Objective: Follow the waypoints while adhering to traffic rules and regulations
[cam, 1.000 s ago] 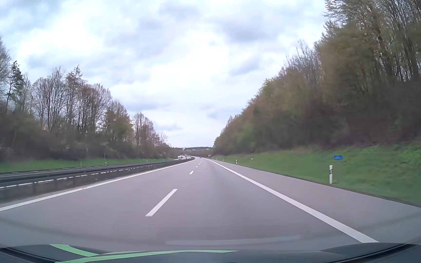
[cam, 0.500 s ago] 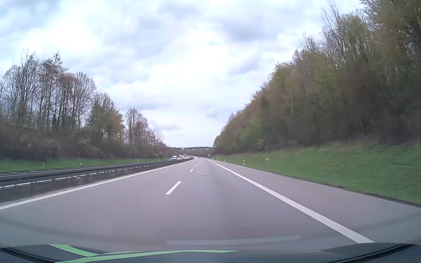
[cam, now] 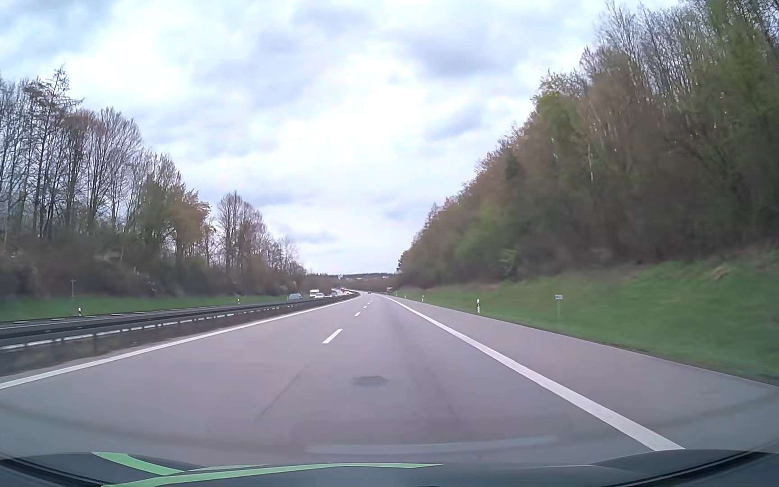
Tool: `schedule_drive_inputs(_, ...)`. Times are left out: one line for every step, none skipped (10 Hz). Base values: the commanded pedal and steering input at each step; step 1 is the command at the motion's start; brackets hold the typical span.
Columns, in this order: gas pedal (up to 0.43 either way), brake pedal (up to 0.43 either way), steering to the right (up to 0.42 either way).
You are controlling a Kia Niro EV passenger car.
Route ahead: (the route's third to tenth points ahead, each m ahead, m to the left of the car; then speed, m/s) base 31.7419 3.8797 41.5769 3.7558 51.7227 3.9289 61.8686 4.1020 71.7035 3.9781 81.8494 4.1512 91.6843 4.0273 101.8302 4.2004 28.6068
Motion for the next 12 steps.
schedule_drive_inputs(0.429,0.0,-0.005)
schedule_drive_inputs(0.429,0.0,-0.005)
schedule_drive_inputs(0.429,0.0,-0.005)
schedule_drive_inputs(0.429,0.0,-0.004)
schedule_drive_inputs(0.429,0.0,-0.004)
schedule_drive_inputs(0.429,0.0,-0.004)
schedule_drive_inputs(0.429,0.0,-0.004)
schedule_drive_inputs(0.429,0.0,-0.003)
schedule_drive_inputs(0.429,0.0,-0.003)
schedule_drive_inputs(0.429,0.0,-0.003)
schedule_drive_inputs(0.429,0.0,-0.003)
schedule_drive_inputs(0.429,0.0,-0.003)
